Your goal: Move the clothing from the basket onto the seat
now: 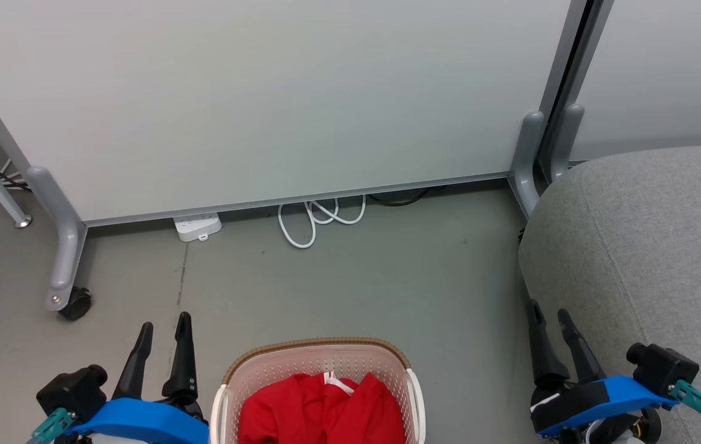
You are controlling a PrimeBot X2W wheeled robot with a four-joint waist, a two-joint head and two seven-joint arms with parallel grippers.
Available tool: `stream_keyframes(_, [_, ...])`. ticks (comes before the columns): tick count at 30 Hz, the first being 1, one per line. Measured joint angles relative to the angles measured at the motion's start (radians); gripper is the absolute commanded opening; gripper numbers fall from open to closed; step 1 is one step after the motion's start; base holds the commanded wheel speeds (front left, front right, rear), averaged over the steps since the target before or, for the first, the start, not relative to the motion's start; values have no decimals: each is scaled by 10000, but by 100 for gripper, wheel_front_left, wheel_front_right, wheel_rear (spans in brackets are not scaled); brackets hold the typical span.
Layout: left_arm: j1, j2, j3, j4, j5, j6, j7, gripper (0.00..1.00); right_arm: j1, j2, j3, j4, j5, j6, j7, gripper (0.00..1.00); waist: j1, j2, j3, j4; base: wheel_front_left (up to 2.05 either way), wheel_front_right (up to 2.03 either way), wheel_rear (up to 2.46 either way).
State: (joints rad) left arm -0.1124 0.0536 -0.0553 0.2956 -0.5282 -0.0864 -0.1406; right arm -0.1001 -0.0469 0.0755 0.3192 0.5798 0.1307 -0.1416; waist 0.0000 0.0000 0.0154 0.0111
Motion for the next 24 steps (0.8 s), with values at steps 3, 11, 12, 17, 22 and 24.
stream_keyframes(3, [-4, 2, -50, 13, 328, 0, -81, 100, -20, 0, 40, 23, -284, 0, -88, 100, 0, 0, 2, 6, 0, 0, 0])
stream_keyframes(11, [-32, 10, -146, 50, 1120, -2, -286, 100, -27, -2, 144, 119, -1097, 0, -272, 100, 0, 0, 8, 22, 0, 0, 0])
stream_keyframes(12, [-37, 12, -151, 58, 1212, 0, -297, 100, -30, -2, 151, 132, -1193, 0, -299, 100, 0, 0, 8, 22, 0, 0, 0])
stream_keyframes(17, [-60, 13, -199, 102, 1684, -2, -424, 100, -42, -2, 196, 176, -1634, 0, -424, 100, 0, 0, 37, 27, 0, 0, 0])
stream_keyframes(22, [-101, 13, -228, 159, 2128, 0, -548, 100, -63, -4, 230, 242, -2080, 0, -527, 100, 0, 0, 57, 40, 0, 0, 0])
stream_keyframes(24, [-105, 13, -240, 186, 2282, 0, -564, 100, -81, -4, 247, 261, -2266, 0, -569, 100, 0, 0, 63, 47, 0, 0, 0])
